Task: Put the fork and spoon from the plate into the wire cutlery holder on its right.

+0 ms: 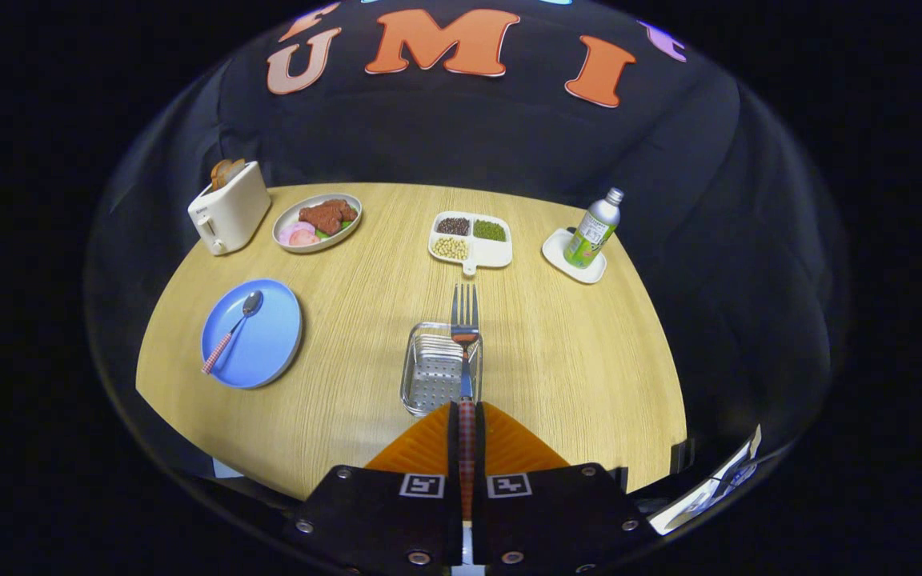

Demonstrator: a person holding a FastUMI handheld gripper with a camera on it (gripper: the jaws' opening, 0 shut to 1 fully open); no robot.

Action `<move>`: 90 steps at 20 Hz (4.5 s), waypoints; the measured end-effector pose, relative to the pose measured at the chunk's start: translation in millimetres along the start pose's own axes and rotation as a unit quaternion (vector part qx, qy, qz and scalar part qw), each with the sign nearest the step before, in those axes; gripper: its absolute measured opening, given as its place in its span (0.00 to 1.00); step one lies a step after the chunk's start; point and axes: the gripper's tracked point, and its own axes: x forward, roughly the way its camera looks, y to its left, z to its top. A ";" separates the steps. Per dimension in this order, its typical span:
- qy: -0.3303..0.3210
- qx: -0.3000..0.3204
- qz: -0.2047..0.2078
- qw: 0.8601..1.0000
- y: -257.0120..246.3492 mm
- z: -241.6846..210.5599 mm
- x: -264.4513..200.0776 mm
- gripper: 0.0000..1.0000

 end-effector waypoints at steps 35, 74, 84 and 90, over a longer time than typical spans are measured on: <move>0.275 -0.100 0.084 0.952 3.3 -15.6 50.4 0.08; -0.284 0.075 0.093 0.951 127.9 186.3 -38.6 0.86; -0.317 0.053 0.093 0.942 209.4 177.4 -44.4 0.87; -0.284 0.059 0.103 0.951 259.0 150.2 -16.3 0.88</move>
